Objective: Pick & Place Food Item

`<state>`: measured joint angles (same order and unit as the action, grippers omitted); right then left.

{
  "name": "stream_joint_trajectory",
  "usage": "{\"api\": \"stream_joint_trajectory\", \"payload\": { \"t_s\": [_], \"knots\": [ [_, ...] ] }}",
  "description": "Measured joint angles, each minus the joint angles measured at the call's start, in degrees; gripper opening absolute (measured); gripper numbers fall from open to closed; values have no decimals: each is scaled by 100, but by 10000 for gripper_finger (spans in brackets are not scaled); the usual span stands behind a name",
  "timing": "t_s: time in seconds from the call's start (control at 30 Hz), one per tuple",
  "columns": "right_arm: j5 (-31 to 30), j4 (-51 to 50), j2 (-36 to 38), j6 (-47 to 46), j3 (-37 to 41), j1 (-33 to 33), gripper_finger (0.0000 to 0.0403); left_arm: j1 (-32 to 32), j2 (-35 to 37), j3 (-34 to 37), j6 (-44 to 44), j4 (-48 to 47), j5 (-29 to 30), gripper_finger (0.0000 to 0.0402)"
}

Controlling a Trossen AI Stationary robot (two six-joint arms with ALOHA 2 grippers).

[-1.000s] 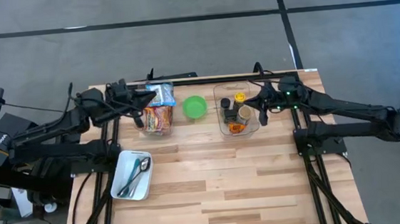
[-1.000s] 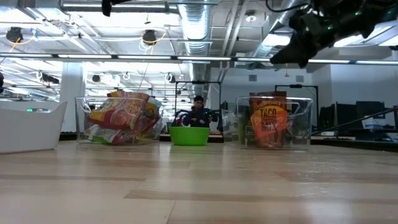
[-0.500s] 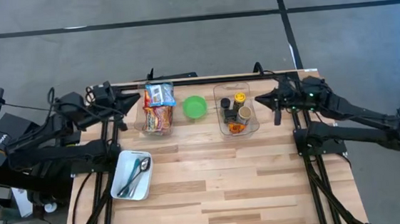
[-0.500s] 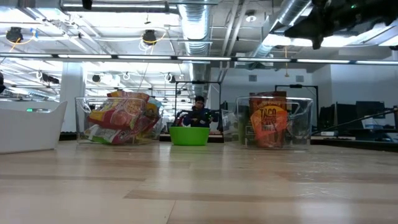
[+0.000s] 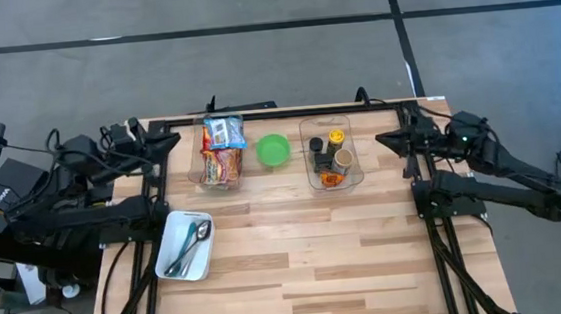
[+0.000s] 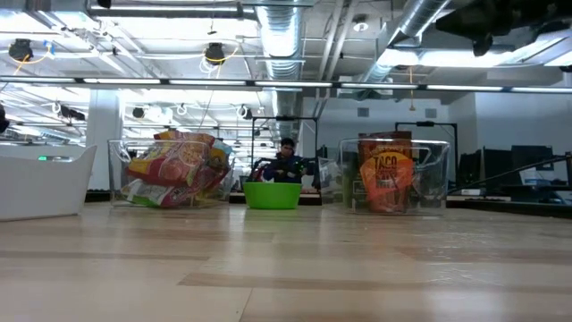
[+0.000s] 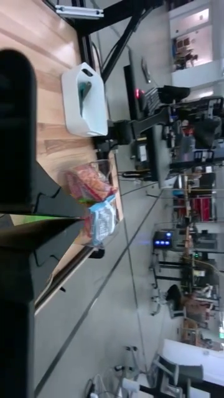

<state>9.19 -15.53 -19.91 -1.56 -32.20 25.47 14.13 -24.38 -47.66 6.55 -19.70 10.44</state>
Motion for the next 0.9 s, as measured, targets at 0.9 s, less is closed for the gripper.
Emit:
{"api": "stream_joint_trajectory", "payload": {
  "t_s": [0.9],
  "knots": [
    [-4,-693,1969,-149,190,0,11,0,2031,764,147,-197,-4,24]
  ]
}}
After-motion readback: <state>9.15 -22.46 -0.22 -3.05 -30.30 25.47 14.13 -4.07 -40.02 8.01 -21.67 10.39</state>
